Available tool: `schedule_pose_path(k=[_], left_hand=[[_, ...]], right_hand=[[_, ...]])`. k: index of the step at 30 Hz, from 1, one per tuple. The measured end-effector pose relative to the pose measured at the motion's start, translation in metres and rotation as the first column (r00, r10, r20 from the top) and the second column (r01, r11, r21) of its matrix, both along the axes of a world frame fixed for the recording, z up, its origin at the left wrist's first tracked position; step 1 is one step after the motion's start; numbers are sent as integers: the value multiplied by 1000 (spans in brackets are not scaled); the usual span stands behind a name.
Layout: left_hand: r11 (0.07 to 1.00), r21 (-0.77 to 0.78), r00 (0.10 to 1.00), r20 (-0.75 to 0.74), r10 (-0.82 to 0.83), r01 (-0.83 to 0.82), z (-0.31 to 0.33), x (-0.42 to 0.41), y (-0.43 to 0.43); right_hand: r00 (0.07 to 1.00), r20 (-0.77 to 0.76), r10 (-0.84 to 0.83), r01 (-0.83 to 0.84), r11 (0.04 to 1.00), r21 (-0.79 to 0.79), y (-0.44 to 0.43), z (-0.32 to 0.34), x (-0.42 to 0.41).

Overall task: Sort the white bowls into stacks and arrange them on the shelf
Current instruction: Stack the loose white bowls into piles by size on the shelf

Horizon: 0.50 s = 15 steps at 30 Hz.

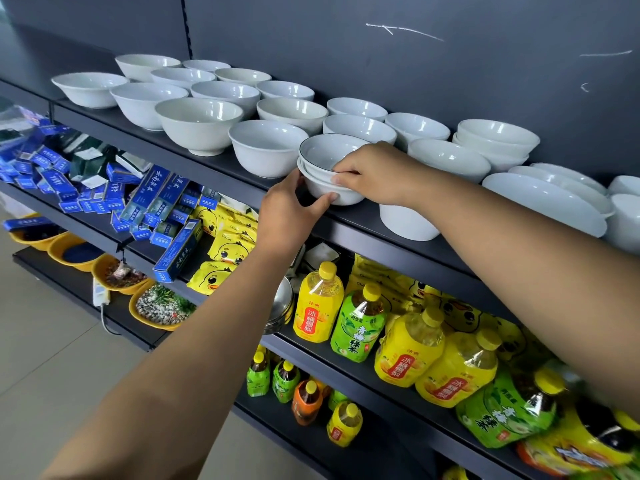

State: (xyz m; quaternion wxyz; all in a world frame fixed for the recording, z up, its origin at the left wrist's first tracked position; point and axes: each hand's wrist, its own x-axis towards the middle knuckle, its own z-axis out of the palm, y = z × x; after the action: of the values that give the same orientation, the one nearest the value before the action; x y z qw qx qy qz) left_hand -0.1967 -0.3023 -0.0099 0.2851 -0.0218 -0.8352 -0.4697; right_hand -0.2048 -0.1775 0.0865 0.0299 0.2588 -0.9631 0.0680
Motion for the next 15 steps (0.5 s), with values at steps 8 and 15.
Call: schedule_pose_path(k=[8,15], left_hand=[[997,-73,997,-60,-40,36,3,15,-13],[995,-38,964,-246,-101,94,38,39,-2]], right_hand=[[996,-48,-72,55,957,-285,20,5,13],[933,-259,-249,99,871,-482,62,24,40]])
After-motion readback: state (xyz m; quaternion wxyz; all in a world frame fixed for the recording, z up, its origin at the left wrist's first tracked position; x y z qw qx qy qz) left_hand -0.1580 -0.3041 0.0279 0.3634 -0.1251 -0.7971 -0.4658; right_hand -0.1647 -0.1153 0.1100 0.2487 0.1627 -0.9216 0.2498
